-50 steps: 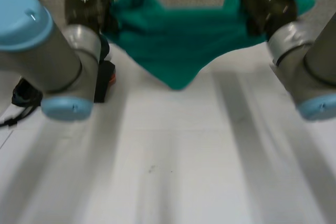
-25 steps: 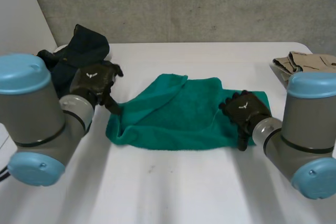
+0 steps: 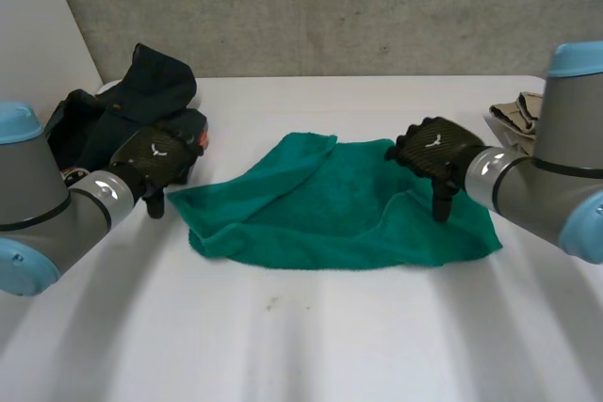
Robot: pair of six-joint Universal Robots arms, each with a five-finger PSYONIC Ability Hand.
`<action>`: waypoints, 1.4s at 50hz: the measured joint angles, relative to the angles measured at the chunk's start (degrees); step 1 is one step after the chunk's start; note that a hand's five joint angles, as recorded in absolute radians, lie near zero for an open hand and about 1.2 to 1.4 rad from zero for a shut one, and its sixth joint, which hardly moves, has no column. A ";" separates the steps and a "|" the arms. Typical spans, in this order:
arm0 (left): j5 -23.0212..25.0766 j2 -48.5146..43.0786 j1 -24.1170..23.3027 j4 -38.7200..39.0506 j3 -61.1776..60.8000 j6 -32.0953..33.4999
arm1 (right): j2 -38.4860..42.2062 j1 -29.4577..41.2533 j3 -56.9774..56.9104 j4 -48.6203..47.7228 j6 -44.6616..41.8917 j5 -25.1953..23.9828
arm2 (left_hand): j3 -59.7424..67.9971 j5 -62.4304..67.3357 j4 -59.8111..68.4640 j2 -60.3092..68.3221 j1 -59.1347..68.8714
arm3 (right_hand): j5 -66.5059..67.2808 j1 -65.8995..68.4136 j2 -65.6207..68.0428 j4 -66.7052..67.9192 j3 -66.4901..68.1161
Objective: Fold the laundry.
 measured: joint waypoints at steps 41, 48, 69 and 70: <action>-0.80 18.10 1.82 4.53 -2.69 -20.55 | -14.20 -5.82 0.21 4.33 2.76 3.94 | 52.65 52.05 53.31 53.06 51.46 | 51.40 48.95 51.59 52.71 52.11; -0.82 28.33 1.75 2.28 -7.50 -20.82 | -22.37 -9.28 0.25 17.94 0.36 3.62 | 52.69 52.05 53.51 53.12 51.46 | 51.40 48.95 51.59 52.73 52.11; -5.33 2.39 -2.33 -0.52 15.15 -14.29 | -2.98 -10.45 -14.86 7.37 2.20 9.10 | 52.94 52.05 53.58 53.30 51.46 | 51.40 48.95 51.59 52.76 52.46; -6.49 -0.19 -2.86 -0.11 19.50 -13.75 | -1.44 -9.95 -18.44 4.04 4.06 10.57 | 52.95 52.05 53.59 53.30 51.46 | 51.40 48.95 51.59 52.77 52.52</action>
